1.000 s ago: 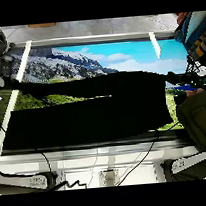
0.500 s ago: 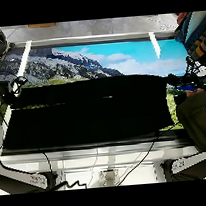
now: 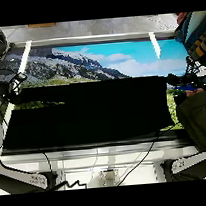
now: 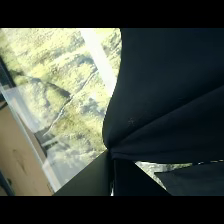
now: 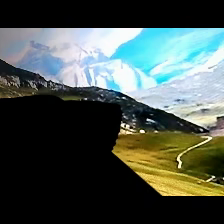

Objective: Fold the clothes and pants, and hang the long-sleeved shirts on hangers.

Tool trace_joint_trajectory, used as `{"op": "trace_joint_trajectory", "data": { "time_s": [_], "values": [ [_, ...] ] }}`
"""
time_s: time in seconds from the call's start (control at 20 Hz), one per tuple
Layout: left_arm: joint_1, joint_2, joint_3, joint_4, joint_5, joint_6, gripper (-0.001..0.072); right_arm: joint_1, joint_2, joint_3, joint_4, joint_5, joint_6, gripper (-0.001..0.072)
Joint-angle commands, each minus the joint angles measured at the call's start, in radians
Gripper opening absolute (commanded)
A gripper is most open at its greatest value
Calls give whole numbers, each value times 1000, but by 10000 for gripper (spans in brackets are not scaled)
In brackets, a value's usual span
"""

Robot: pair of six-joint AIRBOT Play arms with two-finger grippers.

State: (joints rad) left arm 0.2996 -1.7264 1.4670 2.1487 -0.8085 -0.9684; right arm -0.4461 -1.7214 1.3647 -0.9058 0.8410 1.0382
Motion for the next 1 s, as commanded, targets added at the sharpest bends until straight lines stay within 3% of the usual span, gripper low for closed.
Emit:
{"op": "trace_joint_trajectory", "data": {
  "time_s": [0.0,0.1,0.15,0.2,0.25,0.3,0.35,0.5,0.55,0.6,0.65,0.75,0.85,0.95],
  "values": [
    [3,-6,0,-4,-47,0,11,0,1,0,0,-18,0,13],
    [3,-6,0,-19,-79,0,37,0,1,0,0,-21,0,14],
    [3,-6,0,-29,-97,0,215,0,1,0,0,-21,0,13],
    [2,-6,0,-29,-113,0,493,0,1,0,0,-21,0,39],
    [0,-6,0,-29,-122,0,602,0,1,0,0,-22,-3,297],
    [-3,-6,0,-28,-138,0,602,0,1,0,0,-23,-3,594],
    [-4,-5,0,-28,-153,0,602,0,1,0,0,-22,-3,672],
    [-10,0,0,-22,-197,0,596,0,5,0,1,-19,1,671],
    [-11,4,0,-1,-208,-18,533,0,8,0,0,-19,8,671],
    [-13,12,0,21,-214,-63,380,0,15,0,0,-19,17,671],
    [-13,26,0,24,-213,-106,280,0,26,0,0,-20,19,671],
    [-10,58,0,24,-214,-187,251,-1,54,0,-1,-19,19,671],
    [-6,101,0,24,-219,-295,7,-1,95,0,-1,-19,19,671],
    [1,143,0,23,-220,-425,10,-1,148,0,-16,-19,21,670]
  ]
}}
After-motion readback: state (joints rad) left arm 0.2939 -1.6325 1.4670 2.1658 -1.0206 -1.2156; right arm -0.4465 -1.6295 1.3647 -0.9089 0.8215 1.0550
